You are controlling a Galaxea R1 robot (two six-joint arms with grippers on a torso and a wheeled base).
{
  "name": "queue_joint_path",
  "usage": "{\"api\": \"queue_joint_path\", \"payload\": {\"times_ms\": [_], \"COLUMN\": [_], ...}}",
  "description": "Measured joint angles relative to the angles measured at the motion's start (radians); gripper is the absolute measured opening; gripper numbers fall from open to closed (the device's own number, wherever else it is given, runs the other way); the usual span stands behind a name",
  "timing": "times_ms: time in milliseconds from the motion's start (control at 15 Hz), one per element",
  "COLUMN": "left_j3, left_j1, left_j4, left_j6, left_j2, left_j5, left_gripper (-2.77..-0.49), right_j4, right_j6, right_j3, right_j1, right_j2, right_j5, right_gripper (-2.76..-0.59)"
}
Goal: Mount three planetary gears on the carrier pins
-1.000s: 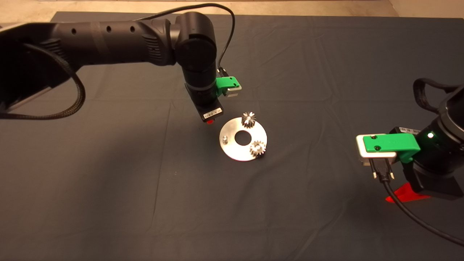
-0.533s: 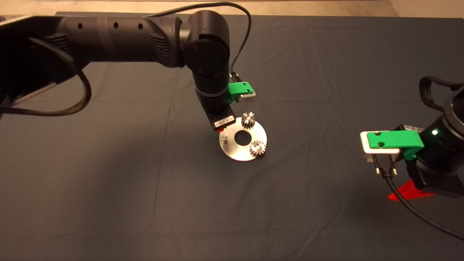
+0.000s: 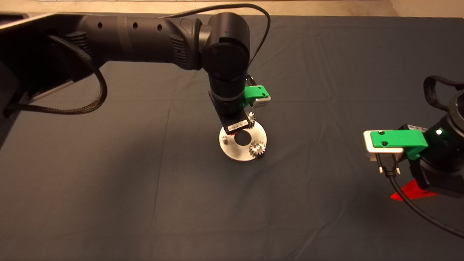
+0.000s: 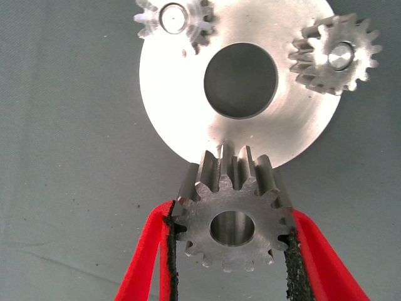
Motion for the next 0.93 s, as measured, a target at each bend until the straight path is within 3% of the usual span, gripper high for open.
{"api": "queue_joint_path", "payload": {"times_ms": [933], "left_j3": [-0.004], "left_j1": [0.003], "left_j4": [0.0], "left_j6": [0.001], "left_j2": [0.011], "left_j5": [0.0], "left_gripper": [-2.45], "right_j4": [0.004], "right_j6": [0.001], "right_j3": [0.0], "right_j1": [0.0], "right_j2": [0.0], "right_j5": [0.0], "right_gripper": [-1.73]}}
